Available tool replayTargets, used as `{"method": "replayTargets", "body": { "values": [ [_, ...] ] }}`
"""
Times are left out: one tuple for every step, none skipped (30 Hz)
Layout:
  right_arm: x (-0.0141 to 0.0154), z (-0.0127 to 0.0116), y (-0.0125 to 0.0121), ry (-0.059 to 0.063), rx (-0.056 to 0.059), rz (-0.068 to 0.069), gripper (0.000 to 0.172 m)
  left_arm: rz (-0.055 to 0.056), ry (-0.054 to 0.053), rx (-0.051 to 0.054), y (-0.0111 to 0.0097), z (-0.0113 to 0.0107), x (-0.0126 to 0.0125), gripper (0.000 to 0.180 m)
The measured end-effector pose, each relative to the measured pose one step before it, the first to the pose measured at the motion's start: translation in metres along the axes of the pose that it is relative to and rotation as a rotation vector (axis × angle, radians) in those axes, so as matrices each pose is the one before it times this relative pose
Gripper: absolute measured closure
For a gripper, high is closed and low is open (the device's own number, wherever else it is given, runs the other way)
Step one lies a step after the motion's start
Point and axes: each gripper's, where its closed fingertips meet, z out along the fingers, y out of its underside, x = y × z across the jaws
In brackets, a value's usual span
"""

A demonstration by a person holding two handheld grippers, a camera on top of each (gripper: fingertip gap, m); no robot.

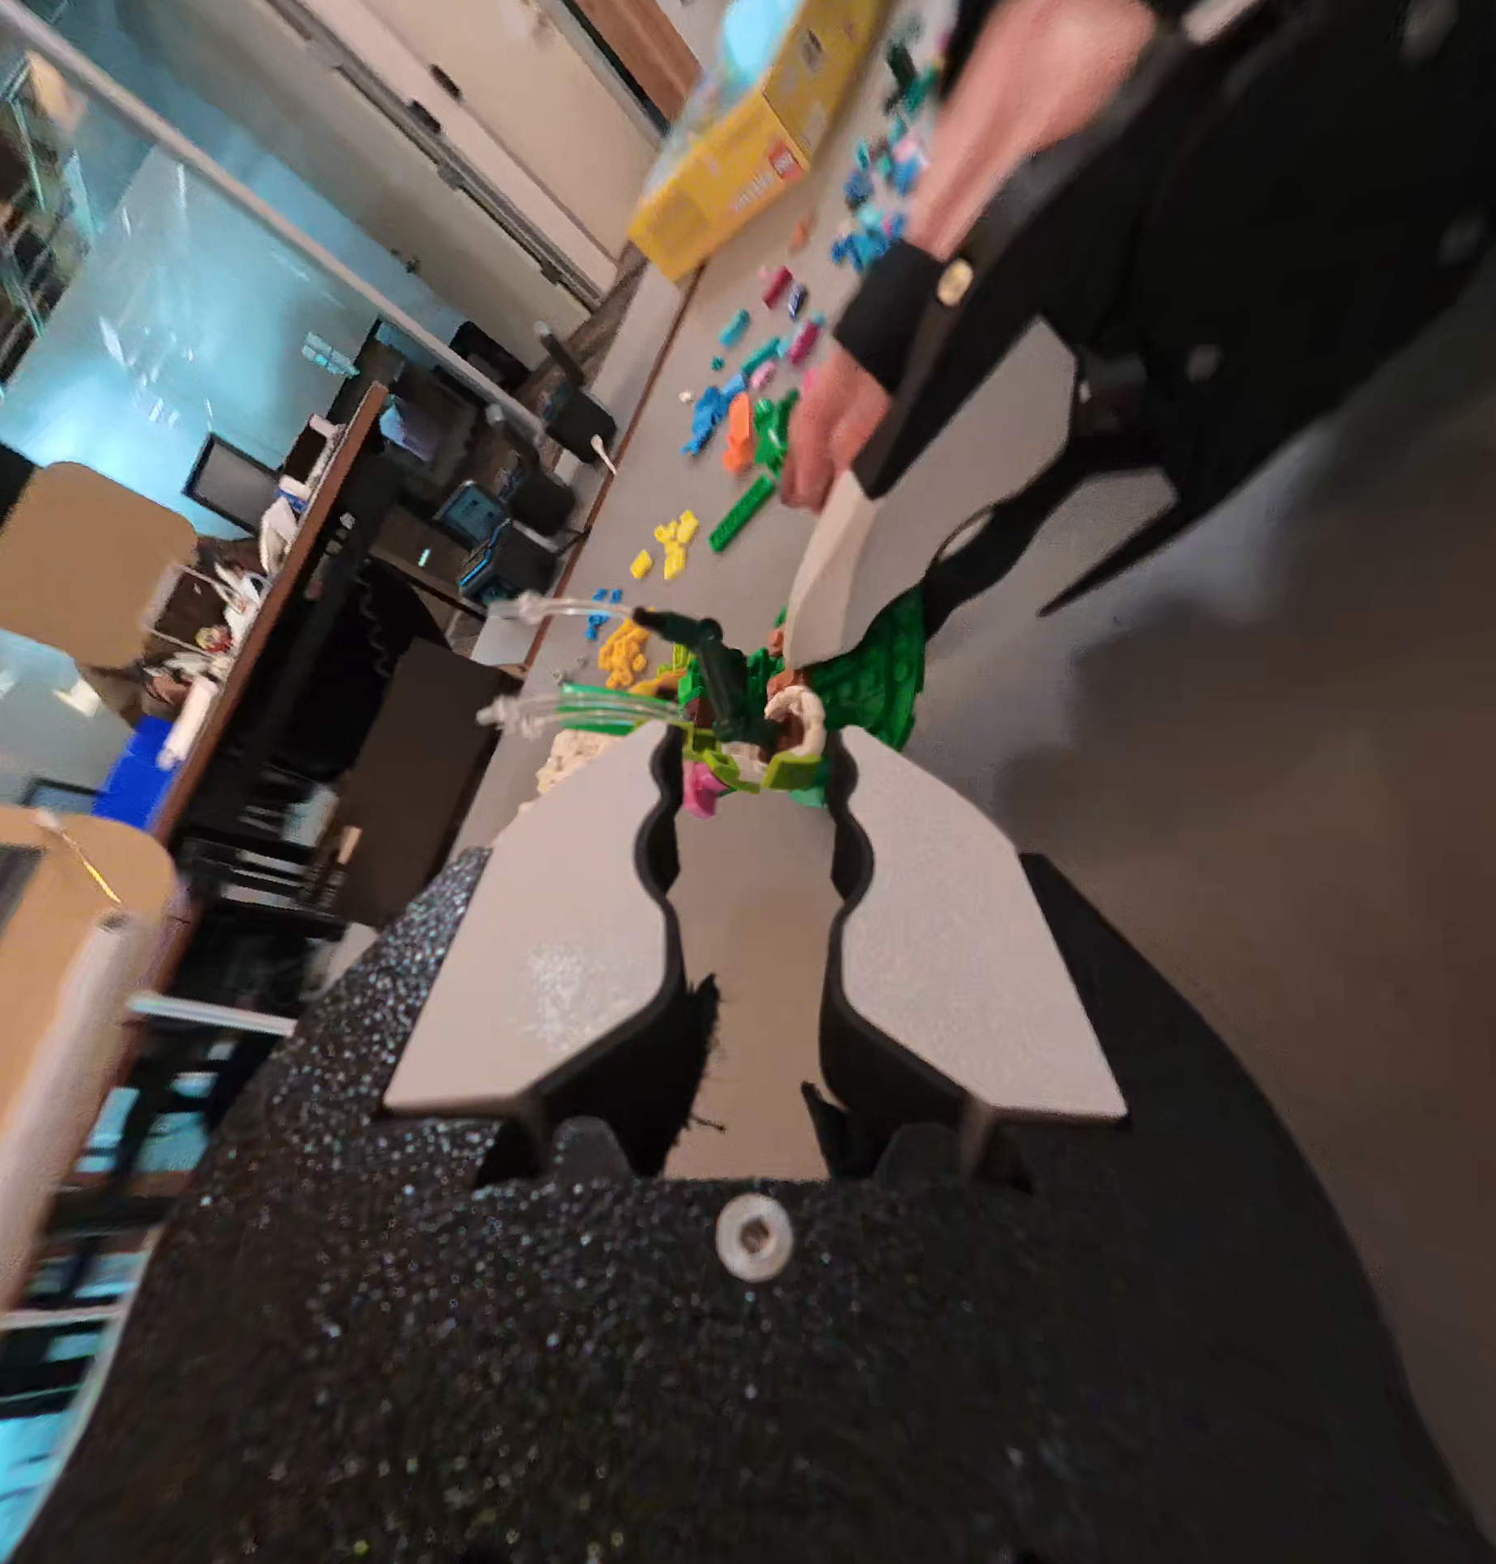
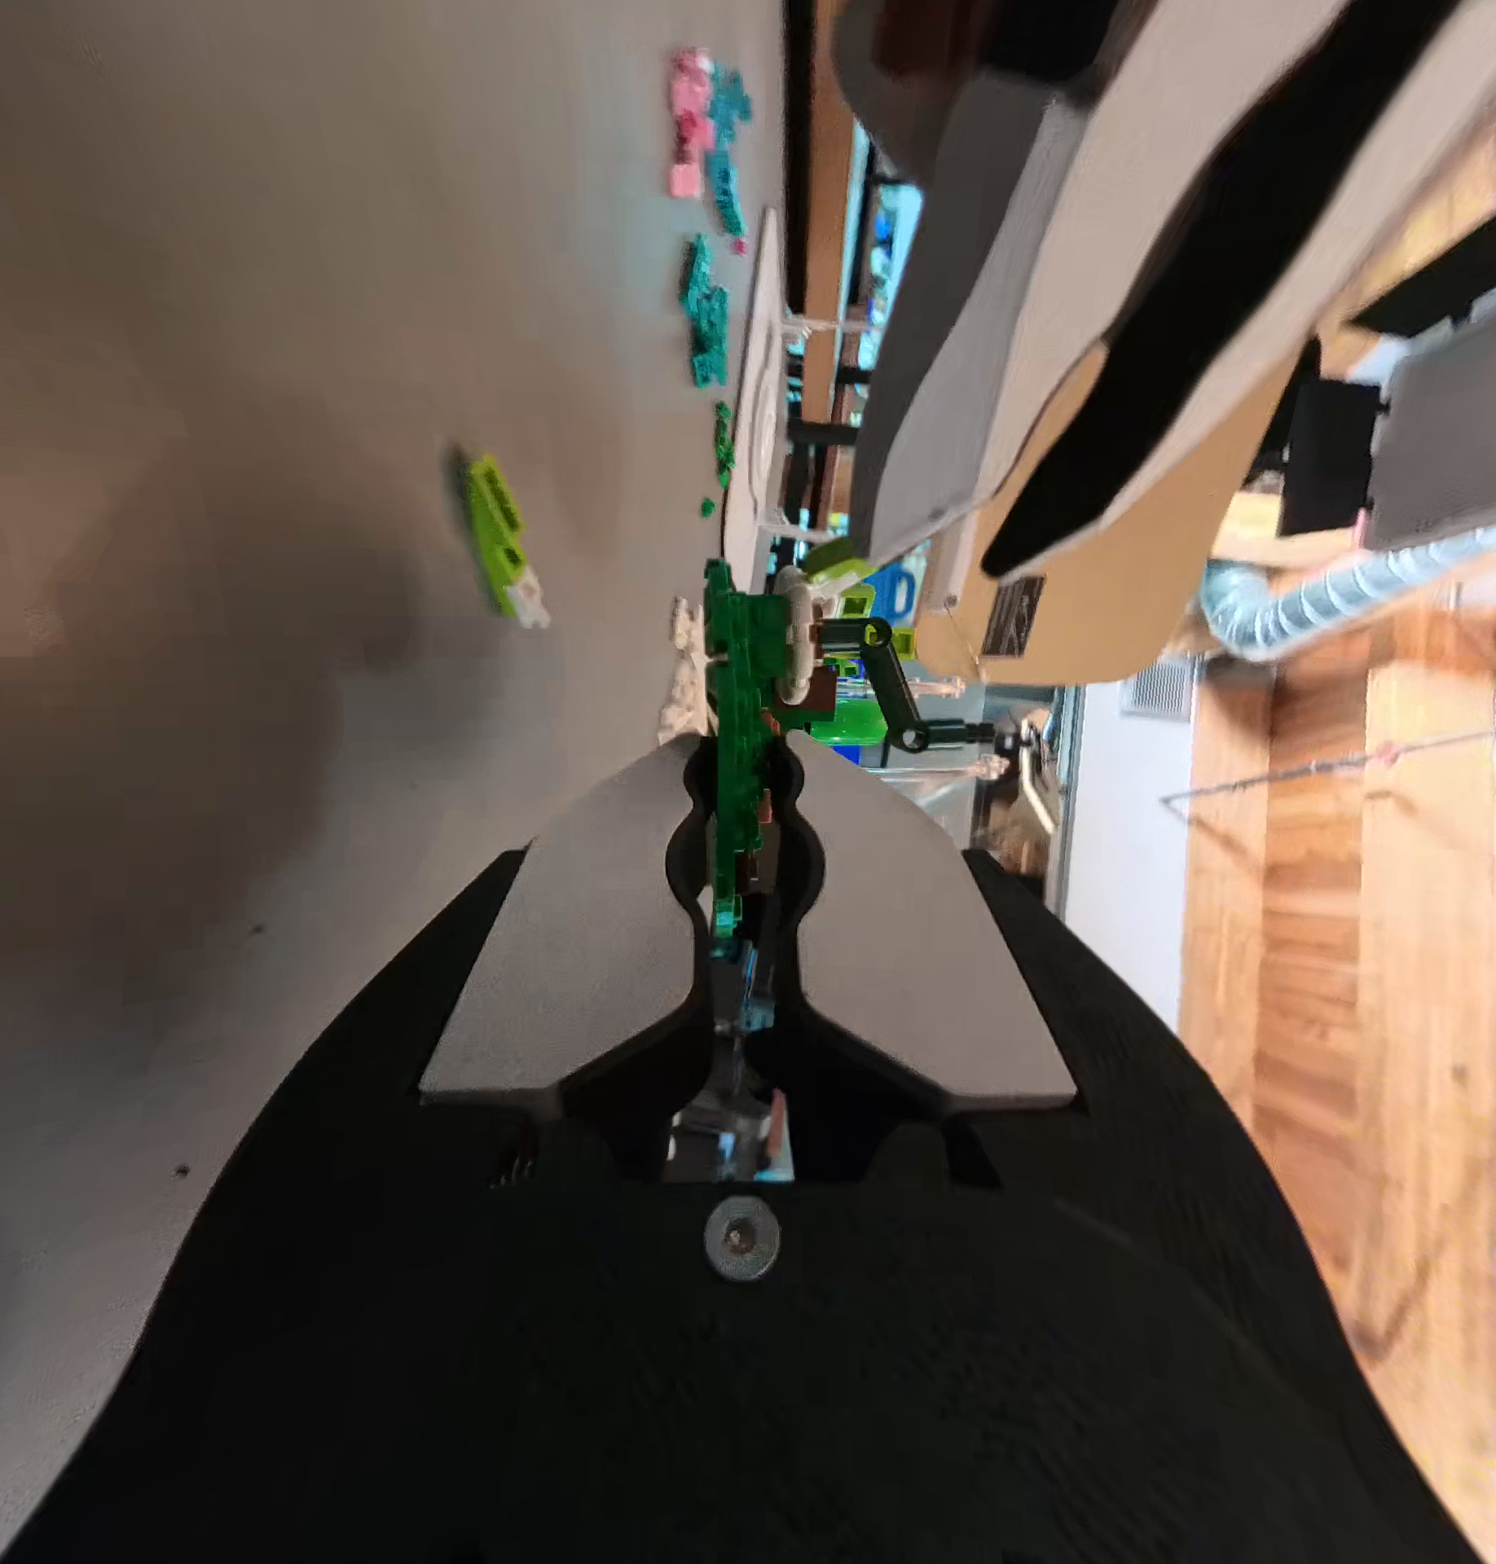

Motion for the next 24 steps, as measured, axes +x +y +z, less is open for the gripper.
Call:
{"method": "replayTargets", "body": {
  "values": [
    [-0.00070,-0.00099,-0.00257,0.0011,0.0131,-0.0184,0.161,0.0889,0.0089,-0.0412,0.00426,0.00131,0.00540,0.154],
    [-0.00007,-0.00092,-0.00141,-0.0003,0.0082,-0.0135,0.160,0.0853,-0.0049,-0.0454,0.00403,0.00048,0.00284,0.153],
    [0.00008,-0.00095,-0.00107,-0.0012,0.0116,-0.0135,0.161,0.0596,-0.0058,-0.0352,0.00243,-0.00001,0.00121,0.158],
    [0.00084,-0.00072,-0.00032,0.0053,0.0094,-0.0053,0.160,0.0310,0.0219,-0.0138,-0.00039,-0.00044,0.00409,0.163],
    [0.00069,-0.00080,-0.00069,0.0020,0.0111,-0.0035,0.161,0.0092,0.0163,0.0021,-0.00252,-0.00051,0.00271,0.164],
    [0.00023,-0.00087,-0.00115,-0.0002,0.0137,-0.0086,0.161,-0.0003,0.0111,0.0141,-0.00389,-0.00033,0.00199,0.166],
    [0.00065,-0.00063,-0.00096,0.0064,0.0082,-0.0117,0.161,-0.0016,0.0161,0.0091,-0.00279,0.00013,0.00272,0.167],
    [0.00015,-0.00043,-0.00072,0.0038,0.0033,-0.0145,0.160,0.0030,0.0074,-0.0112,0.00060,0.00096,0.00154,0.168],
    [-0.00066,-0.00007,-0.00080,-0.0008,0.0028,-0.0105,0.160,0.0118,0.0054,-0.0245,0.00299,0.00137,0.00136,0.168],
    [-0.00064,0.00015,-0.00065,-0.0012,0.0006,-0.0031,0.160,0.0147,0.0013,-0.0240,0.00321,0.00159,0.00120,0.169],
    [-0.00113,0.00042,-0.00012,-0.0044,-0.0024,-0.0014,0.160,0.0122,0.0052,-0.0142,0.00193,0.00124,0.00175,0.170],
    [-0.00144,0.00075,0.00048,-0.0078,-0.0049,0.0044,0.160,0.0008,0.0074,-0.0065,0.00063,0.00117,0.00161,0.171],
    [-0.00134,0.00101,0.00102,-0.0098,-0.0075,0.0199,0.160,-0.0115,0.0126,-0.0122,0.00117,0.00128,0.00129,0.173],
    [-0.00105,0.00142,0.00160,-0.0151,-0.0112,0.0388,0.160,-0.0257,0.0029,-0.0132,0.00109,0.00147,-0.00081,0.174],
    [-0.00050,0.00181,0.00146,-0.0147,-0.0122,0.0522,0.160,-0.0218,0.0069,-0.0072,0.00002,0.00115,-0.00040,0.174],
    [0.00059,0.00202,0.00128,-0.0066,-0.0145,0.0435,0.156,-0.0105,0.0148,-0.0018,-0.00065,0.00087,0.00135,0.174],
    [0.00007,0.00209,0.00200,-0.0061,-0.0206,0.0217,0.143,-0.0080,0.0080,-0.0062,0.00006,0.00116,0.00110,0.174],
    [-0.00102,0.00164,0.00125,-0.0089,-0.0164,0.0088,0.134,-0.0025,-0.0053,-0.0078,0.00048,0.00137,0.00007,0.174],
    [-0.00086,0.00087,-0.00028,-0.0027,-0.0046,0.0008,0.131,0.0016,-0.0024,-0.0041,0.00033,0.00118,0.00059,0.174],
    [-0.00085,-0.00001,-0.00107,0.0009,0.0031,-0.0129,0.133,-0.0004,0.0016,0.0046,-0.00058,0.00061,0.00081,0.174],
    [-0.00137,-0.00036,-0.00140,-0.0008,0.0066,-0.0162,0.137,-0.0115,-0.0021,0.0114,-0.00128,0.00009,-0.00049,0.174],
    [-0.00206,-0.00021,-0.00148,-0.0022,0.0057,-0.0111,0.141,-0.0192,0.0035,0.0179,-0.00230,-0.00026,-0.00031,0.174],
    [-0.00123,0.00011,-0.00127,0.0011,0.0040,-0.0096,0.145,-0.0149,0.0048,0.0158,-0.00222,-0.00034,-0.00002,0.174],
    [-0.00025,0.00020,-0.00083,0.0021,0.0002,-0.0058,0.146,-0.0070,0.0008,0.0119,-0.00192,-0.00022,-0.00020,0.174]
  ]
}}
